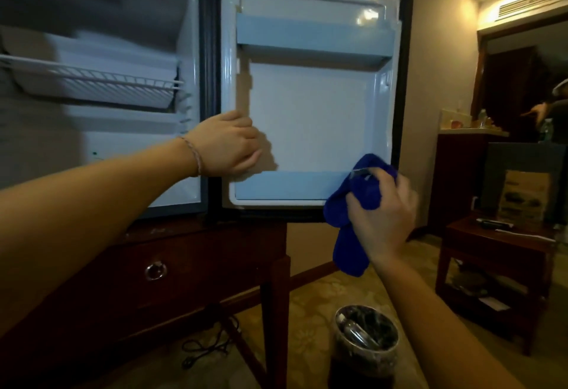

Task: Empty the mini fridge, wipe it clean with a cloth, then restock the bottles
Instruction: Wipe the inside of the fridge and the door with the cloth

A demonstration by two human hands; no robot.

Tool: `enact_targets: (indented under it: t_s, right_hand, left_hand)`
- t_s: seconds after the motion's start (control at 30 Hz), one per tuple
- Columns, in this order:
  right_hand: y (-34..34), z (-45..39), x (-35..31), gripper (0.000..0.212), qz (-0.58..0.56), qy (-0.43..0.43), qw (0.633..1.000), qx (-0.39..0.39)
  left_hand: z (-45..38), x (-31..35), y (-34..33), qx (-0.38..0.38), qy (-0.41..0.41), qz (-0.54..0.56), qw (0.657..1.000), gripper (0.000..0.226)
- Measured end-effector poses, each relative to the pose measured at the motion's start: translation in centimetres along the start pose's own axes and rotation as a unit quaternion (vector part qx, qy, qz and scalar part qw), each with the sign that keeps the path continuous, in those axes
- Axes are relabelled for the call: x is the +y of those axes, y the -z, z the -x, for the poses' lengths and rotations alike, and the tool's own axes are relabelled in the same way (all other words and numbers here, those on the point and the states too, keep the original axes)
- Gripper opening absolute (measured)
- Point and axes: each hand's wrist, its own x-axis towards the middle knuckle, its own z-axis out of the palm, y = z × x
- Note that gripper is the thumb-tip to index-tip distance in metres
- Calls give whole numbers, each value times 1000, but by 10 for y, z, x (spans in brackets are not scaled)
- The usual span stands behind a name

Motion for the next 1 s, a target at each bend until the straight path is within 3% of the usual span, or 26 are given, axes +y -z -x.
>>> enact_targets:
  t_s: [0.1,0.2,0.33,0.6,0.73,0.8,1.0]
  right_hand:
    - [-20,18,-28,60,61,128,988,-68]
    - [-50,39,-61,58,73,200,972,-99]
    - [-70,50,-77,58,63,228,969,-77]
    - [-83,54,-86,51,67,300,948,-81]
    - [-76,41,-69,62,77,354,924,-121]
    - [-66,25,-42,64,94,350,922,-140]
    - [-33,-17,35,59,103,233,959,-121]
  left_hand:
    - [0,-10,2,13,-40,20,999,37]
    - [-1,-20,8,-3,-73,37,997,35]
    - [-6,-25,4,-28,-92,52,994,37]
    - [-7,-24,-14,51,-85,52,994,32]
    - [-7,-22,-17,57,-87,39,994,34]
    - [-8,-21,-18,59,-81,34,994,34]
    - [-8,-16,-18,48,-63,41,996,33]
